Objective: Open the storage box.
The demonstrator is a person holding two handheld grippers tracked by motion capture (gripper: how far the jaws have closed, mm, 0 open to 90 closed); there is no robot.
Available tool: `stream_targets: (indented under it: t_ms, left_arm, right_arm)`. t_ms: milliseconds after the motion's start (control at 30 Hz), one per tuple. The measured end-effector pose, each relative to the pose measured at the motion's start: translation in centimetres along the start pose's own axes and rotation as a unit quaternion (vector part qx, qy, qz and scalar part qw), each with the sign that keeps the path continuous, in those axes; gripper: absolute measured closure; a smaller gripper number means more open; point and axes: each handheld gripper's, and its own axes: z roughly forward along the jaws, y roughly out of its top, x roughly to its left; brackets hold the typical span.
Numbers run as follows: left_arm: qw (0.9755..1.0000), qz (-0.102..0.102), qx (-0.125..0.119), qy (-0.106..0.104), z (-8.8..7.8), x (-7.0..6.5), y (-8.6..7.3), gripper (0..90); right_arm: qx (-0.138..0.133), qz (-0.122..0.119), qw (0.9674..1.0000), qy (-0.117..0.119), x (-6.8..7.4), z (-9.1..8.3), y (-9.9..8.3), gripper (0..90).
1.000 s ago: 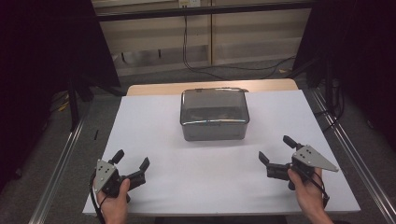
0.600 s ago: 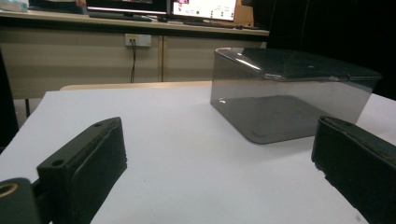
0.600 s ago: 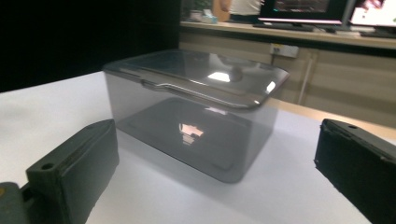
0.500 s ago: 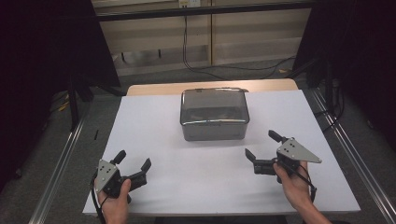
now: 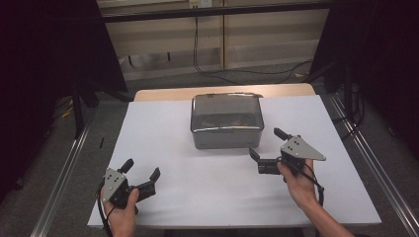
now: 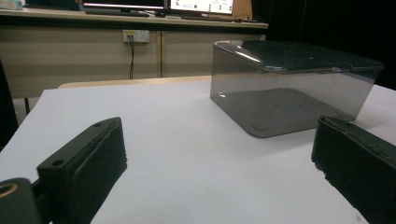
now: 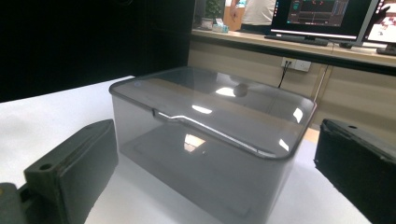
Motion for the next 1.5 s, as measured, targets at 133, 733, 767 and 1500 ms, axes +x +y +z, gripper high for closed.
stream_targets:
  t_ms: [133, 733, 767, 1500]
  left_arm:
    - [1.0000, 0.001, 0.000, -0.001, 0.1, 0.0, 0.0, 2.9]
    - [1.0000, 0.006, -0.001, -0.001, 0.1, -0.1, 0.0, 2.9]
    - [0.9999, 0.009, -0.001, -0.004, 0.0, -0.1, 0.0, 2.9]
    - [0.9998, 0.018, 0.003, -0.003, 0.3, -0.2, 0.0, 2.9]
  right_arm:
    - [0.005, -0.012, 0.9999, 0.000, 0.3, 0.7, 0.4, 0.0]
    - [-0.008, -0.121, 0.9927, -0.003, 2.2, 4.6, 2.2, 0.0]
    - [-0.009, -0.129, 0.9917, -0.004, 2.2, 4.7, 2.2, 0.0]
    - [0.028, -0.429, 0.9026, -0.009, 4.7, 6.7, 1.5, 1.6]
